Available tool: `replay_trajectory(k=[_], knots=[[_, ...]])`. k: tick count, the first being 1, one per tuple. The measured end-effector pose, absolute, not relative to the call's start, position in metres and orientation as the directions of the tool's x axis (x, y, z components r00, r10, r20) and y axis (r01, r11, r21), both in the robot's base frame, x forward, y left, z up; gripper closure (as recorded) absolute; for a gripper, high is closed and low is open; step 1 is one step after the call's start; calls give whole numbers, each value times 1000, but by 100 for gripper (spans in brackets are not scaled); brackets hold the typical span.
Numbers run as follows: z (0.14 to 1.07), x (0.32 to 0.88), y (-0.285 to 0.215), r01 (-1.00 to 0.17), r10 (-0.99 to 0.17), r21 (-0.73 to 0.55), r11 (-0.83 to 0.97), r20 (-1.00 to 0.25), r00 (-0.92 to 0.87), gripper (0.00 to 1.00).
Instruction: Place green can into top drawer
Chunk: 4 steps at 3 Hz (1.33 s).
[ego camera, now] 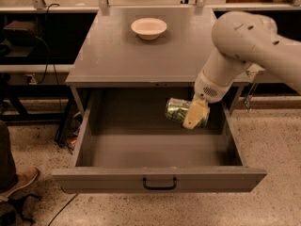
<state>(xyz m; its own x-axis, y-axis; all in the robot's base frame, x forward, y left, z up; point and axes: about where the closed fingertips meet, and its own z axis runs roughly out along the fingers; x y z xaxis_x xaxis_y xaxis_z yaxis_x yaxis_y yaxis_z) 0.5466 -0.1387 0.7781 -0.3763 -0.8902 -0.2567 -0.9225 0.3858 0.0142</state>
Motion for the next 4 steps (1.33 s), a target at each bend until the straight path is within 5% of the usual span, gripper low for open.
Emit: replay_trajectory(k=[2, 4], knots=[[704, 561, -89, -885, -806, 36, 465, -397, -439, 100], [662, 573, -56, -871, -755, 60, 487, -473, -455, 62]])
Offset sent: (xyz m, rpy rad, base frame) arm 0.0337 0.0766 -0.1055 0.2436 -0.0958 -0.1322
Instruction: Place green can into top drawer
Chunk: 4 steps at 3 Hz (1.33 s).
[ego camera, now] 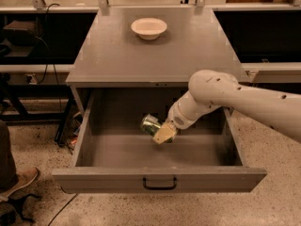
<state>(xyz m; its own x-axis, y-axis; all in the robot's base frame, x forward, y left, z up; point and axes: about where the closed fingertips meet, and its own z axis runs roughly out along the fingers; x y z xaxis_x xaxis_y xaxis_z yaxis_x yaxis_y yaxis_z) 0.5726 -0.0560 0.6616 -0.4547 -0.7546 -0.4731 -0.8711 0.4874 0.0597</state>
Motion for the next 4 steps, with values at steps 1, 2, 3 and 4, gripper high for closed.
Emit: replay_trajectory(k=[1, 2, 3, 4], knots=[[646, 572, -45, -874, -749, 83, 479, -480, -457, 39], [633, 568, -38, -875, -744, 106, 472, -484, -460, 15], [628, 564, -39, -875, -742, 117, 471, -484, -464, 0], [628, 564, -39, -875, -742, 117, 471, -484, -464, 0]])
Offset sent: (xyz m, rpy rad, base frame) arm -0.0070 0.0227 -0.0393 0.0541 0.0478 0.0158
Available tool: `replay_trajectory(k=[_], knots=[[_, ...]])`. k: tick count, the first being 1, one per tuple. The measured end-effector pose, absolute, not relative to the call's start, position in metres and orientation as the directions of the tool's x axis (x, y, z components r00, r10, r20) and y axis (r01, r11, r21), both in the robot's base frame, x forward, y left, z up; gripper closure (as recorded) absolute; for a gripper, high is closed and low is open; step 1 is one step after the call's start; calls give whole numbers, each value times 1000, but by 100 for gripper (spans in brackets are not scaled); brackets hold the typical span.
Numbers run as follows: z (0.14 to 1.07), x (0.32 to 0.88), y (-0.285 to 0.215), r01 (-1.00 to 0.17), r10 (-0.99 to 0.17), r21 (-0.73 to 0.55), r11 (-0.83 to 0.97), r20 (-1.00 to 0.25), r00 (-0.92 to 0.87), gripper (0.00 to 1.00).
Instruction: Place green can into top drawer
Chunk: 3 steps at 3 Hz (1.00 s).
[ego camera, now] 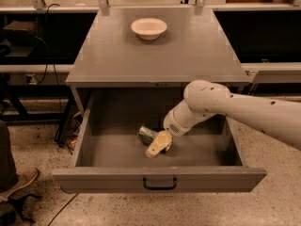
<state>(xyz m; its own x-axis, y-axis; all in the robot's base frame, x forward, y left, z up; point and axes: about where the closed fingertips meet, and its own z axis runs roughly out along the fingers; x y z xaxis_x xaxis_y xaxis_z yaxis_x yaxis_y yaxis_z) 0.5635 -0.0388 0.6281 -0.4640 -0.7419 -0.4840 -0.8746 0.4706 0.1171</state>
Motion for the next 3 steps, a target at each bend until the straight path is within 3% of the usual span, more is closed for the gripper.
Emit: replay_trajectory(k=[2, 3], knots=[[691, 563, -148, -792, -666, 18, 610, -530, -525, 0], [692, 561, -156, -784, -660, 16, 620, -530, -532, 0]])
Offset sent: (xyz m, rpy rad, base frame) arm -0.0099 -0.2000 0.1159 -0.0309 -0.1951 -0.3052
